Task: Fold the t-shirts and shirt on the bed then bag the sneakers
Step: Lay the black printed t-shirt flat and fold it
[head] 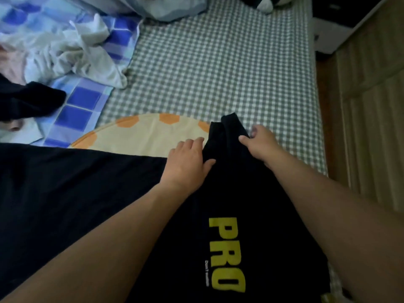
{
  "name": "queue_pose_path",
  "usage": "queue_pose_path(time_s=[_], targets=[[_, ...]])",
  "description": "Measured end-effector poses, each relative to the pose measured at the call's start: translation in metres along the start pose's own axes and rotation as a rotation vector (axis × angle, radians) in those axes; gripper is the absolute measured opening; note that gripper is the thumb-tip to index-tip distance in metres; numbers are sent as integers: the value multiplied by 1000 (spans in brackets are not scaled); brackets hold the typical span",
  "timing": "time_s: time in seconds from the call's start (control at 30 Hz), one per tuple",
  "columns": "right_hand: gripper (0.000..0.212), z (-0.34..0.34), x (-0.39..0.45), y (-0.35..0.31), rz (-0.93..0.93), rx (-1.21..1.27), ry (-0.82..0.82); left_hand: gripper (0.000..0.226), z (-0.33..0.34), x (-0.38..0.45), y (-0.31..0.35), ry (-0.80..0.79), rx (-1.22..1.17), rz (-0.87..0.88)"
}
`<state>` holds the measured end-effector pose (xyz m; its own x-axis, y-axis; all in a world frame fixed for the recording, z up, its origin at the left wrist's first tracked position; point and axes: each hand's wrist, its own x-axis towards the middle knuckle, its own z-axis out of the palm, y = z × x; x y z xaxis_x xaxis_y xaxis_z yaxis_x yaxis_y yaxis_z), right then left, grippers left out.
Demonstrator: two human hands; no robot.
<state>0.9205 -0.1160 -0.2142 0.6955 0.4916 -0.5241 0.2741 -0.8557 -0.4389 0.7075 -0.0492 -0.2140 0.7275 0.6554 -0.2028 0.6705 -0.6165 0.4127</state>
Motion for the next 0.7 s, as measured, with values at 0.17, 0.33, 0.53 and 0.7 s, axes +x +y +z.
queue_pose_path(time_s=[0.17,0.33,0.53,0.7], targets=[[17,4,23,3,-7,264,-84,21,18,41,13,-7,-194,-247],[15,-7,21,24,71,465,35,19,-10,16,-30,207,-633,-608],[80,12,12,6,-600,-413,223,39,-68,-36,-151,28,270,-213],[87,19,30,-16,-621,-671,-146,46,-97,-64,-238,-169,609,-237]])
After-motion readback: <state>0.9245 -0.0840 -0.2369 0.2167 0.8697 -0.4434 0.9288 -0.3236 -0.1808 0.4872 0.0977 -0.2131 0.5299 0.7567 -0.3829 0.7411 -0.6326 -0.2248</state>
